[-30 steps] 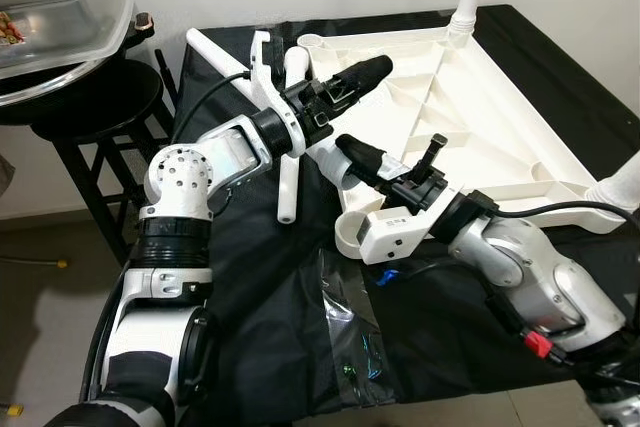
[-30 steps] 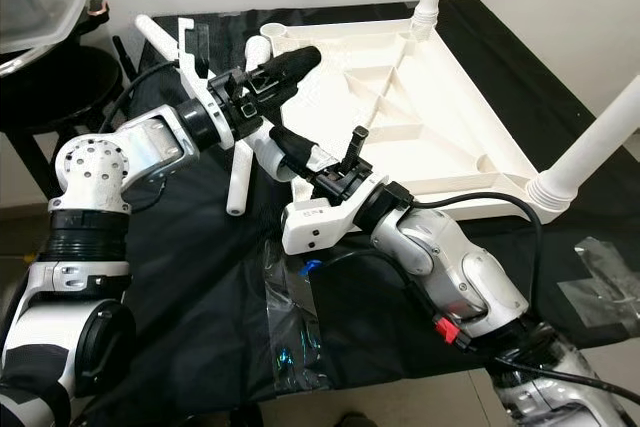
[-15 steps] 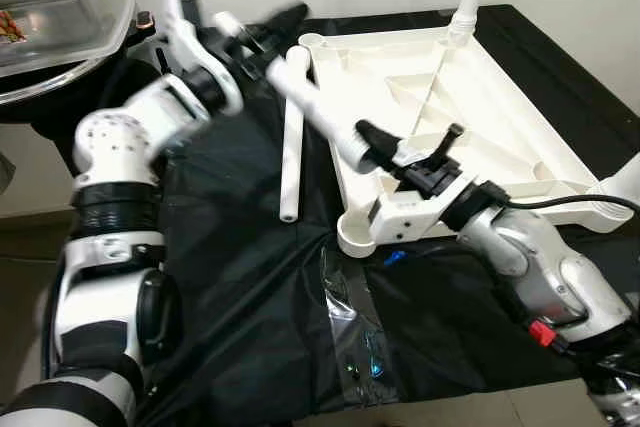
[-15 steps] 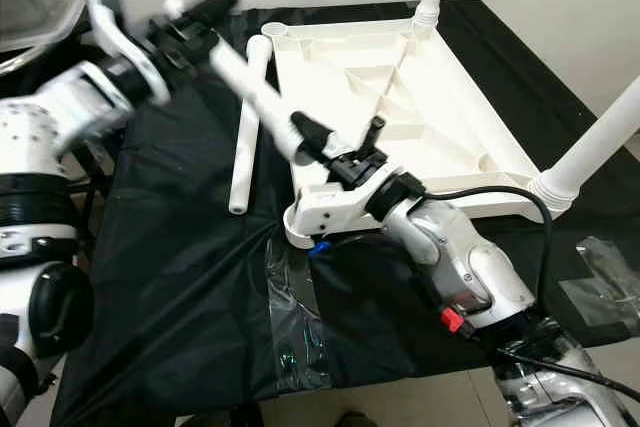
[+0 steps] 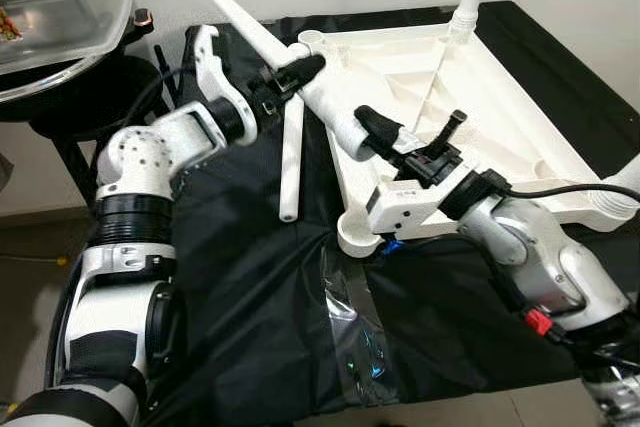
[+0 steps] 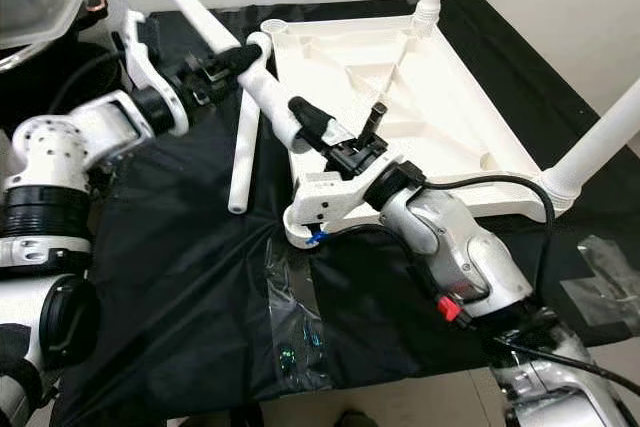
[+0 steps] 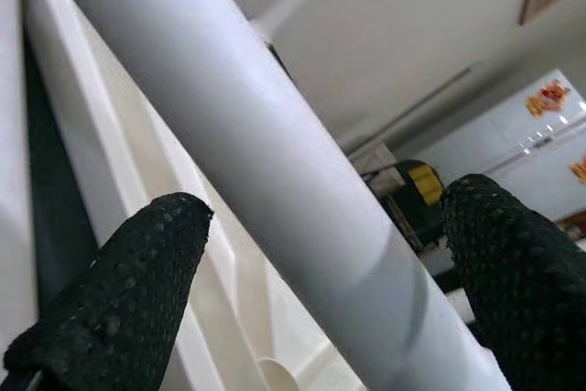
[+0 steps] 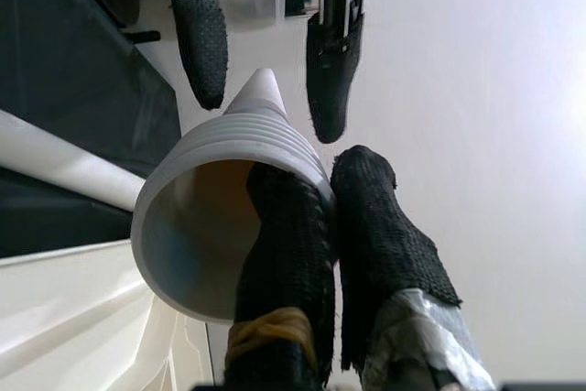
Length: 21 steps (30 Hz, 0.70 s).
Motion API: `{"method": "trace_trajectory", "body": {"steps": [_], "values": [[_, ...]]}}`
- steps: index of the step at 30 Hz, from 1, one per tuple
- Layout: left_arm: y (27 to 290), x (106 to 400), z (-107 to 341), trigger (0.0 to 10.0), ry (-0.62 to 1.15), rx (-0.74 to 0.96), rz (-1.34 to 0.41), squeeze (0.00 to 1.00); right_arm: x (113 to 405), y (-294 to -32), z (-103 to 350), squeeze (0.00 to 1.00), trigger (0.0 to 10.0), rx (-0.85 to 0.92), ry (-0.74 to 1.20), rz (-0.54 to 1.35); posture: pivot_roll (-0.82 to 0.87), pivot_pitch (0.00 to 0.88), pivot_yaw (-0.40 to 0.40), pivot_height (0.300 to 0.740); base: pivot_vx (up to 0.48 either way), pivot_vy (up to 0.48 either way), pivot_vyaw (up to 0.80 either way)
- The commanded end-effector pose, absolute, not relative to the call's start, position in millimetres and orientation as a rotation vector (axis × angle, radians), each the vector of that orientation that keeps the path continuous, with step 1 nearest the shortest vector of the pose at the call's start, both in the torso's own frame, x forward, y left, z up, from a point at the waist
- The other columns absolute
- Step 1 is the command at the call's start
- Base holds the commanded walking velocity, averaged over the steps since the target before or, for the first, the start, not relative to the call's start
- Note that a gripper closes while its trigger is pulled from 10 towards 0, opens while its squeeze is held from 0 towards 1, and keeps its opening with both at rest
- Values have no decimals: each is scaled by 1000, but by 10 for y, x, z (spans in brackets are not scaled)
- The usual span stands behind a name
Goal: Building children table
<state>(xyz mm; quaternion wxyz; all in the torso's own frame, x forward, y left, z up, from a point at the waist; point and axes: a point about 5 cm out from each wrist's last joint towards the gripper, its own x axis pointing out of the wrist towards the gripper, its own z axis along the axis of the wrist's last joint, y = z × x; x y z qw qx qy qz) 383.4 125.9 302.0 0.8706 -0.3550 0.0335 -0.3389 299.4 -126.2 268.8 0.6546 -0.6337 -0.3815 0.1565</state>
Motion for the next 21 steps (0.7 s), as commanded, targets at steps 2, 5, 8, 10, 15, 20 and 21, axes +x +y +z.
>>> {"method": "trace_trajectory", "body": {"steps": [2,5,8,10,15,20,21], "values": [[1288,3877,3053,10000,54,-765,-677,0,2945,-1198,2723,0,0,-1424,-916,362,-71,185,31,740,0,0,0],[1273,3879,3073,10000,49,-783,-681,0,2941,-1165,2686,0,0,-1417,-911,390,-67,187,30,740,0,0,0],[1233,3866,3091,10000,47,-799,-704,0,2934,-1138,2642,0,0,-1408,-905,421,-64,188,28,740,0,0,0],[1185,3846,3108,10000,51,-809,-742,0,2920,-1112,2607,0,0,-1402,-905,448,-65,187,27,740,0,0,0],[1099,3791,3101,10000,75,-781,-819,0,2900,-1078,2581,0,0,-1397,-911,482,-66,186,25,740,0,0,0],[1049,3749,3081,10000,102,-730,-863,0,2882,-1053,2561,0,0,-1391,-912,523,-68,185,26,740,0,0,0],[1059,3744,3093,8275,105,-714,-868,0,2880,-1053,2555,0,0,-1392,-910,530,-69,184,25,740,0,0,0]]}}
